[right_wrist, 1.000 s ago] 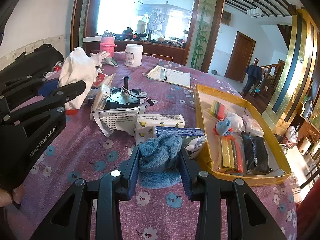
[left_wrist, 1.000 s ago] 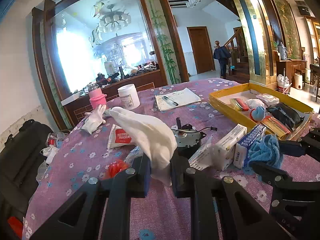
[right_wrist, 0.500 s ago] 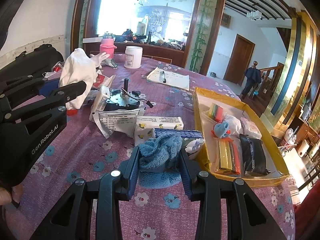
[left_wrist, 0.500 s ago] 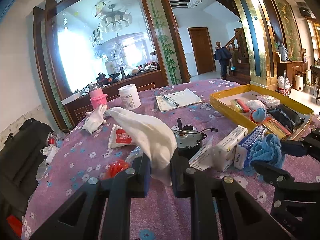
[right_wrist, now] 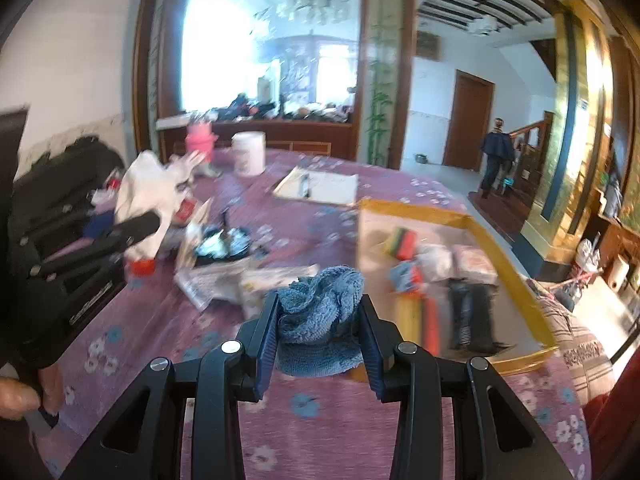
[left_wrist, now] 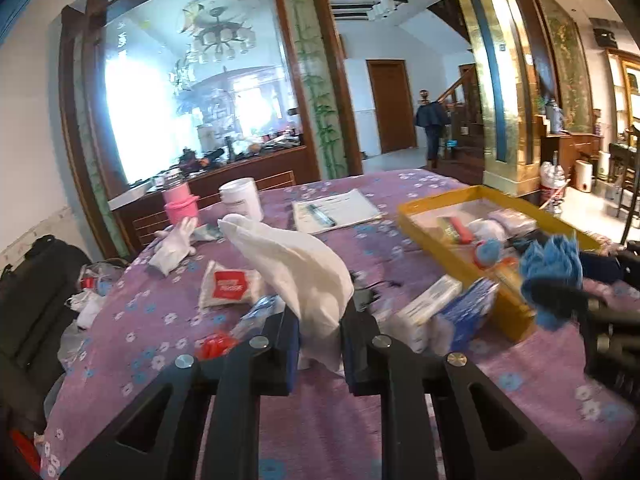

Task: Organize soft objects
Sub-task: 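Lift the white glove with the left tool while the right tool holds the blue towel, then carry the glove and towel over the yellow tray and open both tools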

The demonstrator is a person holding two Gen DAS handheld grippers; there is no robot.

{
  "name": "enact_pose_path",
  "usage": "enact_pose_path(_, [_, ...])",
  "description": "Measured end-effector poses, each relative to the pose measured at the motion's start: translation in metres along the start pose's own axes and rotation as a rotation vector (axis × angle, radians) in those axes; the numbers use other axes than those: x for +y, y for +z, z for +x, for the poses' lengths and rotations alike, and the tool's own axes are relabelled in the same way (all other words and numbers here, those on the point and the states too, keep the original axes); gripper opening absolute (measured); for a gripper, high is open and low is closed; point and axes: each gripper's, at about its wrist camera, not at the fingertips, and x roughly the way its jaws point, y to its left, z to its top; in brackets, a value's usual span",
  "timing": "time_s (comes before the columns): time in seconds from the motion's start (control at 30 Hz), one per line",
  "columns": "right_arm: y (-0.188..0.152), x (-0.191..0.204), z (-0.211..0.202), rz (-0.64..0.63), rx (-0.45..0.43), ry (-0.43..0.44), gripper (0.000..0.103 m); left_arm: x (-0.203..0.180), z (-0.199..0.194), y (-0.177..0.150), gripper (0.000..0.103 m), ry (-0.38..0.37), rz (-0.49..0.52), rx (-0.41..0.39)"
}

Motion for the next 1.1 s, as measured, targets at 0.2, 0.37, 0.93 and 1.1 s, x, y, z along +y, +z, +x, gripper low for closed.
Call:
enact_pose_path(0.2, [0.013, -0.057, -0.01, 0.102, -0.034, -0.054, 0.04, -0.028, 0.0, 0.028, 0.017, -0.104, 0.026, 0.005])
enact_pose_path(0.37, [0.03, -0.104, -0.01, 0.179, -0.042, -0.064, 0.04, -0.065, 0.015, 0.057, 0.017, -0.241, 0.05, 0.038])
enact_pose_path(0.93, [0.101, -0.222, 0.163, 0.408, 0.186, -0.001, 0.04, -0.181, 0.184, 0.092, 0.019, -0.434, -0.014, 0.401])
enact_pose_path(1.1, [0.084, -0.234, 0.199, 0.462, 0.256, 0.049, 0.04, -0.192, 0.195, 0.077, 0.019, -0.456, -0.019, 0.449])
